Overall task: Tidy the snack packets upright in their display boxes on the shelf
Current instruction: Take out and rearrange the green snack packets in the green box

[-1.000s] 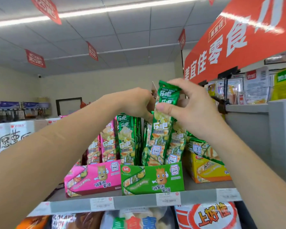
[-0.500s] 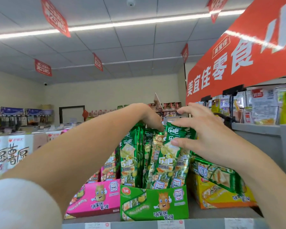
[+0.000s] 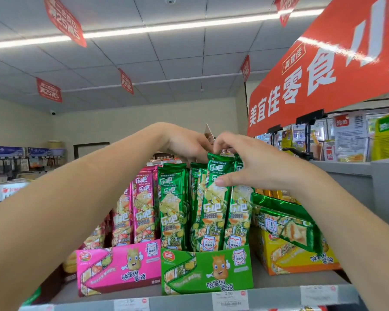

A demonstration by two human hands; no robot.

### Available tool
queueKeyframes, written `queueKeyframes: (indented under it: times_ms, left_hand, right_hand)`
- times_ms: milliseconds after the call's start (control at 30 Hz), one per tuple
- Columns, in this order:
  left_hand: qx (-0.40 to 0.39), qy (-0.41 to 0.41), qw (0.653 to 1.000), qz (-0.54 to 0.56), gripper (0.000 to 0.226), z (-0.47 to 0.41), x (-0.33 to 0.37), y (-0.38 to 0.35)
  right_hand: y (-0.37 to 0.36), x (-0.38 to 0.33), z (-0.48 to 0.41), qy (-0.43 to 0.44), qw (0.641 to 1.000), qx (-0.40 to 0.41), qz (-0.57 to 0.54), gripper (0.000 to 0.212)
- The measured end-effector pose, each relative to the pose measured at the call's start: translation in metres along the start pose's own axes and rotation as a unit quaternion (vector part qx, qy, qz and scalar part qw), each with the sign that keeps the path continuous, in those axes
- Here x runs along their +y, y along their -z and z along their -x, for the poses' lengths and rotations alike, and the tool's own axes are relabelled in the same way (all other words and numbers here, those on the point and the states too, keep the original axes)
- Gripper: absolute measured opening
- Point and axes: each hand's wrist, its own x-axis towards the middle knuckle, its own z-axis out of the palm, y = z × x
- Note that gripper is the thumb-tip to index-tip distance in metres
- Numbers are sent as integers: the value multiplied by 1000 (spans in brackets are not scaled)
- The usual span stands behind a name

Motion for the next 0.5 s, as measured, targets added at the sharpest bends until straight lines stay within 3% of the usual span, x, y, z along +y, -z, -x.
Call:
queueKeyframes:
  times_ms: [133,200,300,433,500]
  left_hand:
    - [-51,6,998,45,75,18,1,1]
    - [-85,-37,995,-44,90,22,6,0]
    - [-62,-17,984,-164,114,20,16,-11]
    - [-34,3,978,-208,120,16,21,-21]
    - [-40,9,975,-221,117,16,20,-21]
  right_hand:
    - [5,7,-16,-67,994,-83,-10,79]
    - [4,10,-21,-91,988,-117,-41,85]
    - [-1,17,-25,-93,986,-131,-55,77]
    - [5,23,-23,-105,975,-193,-33,114]
    - [11,23,-25,-109,964,-244,3,120]
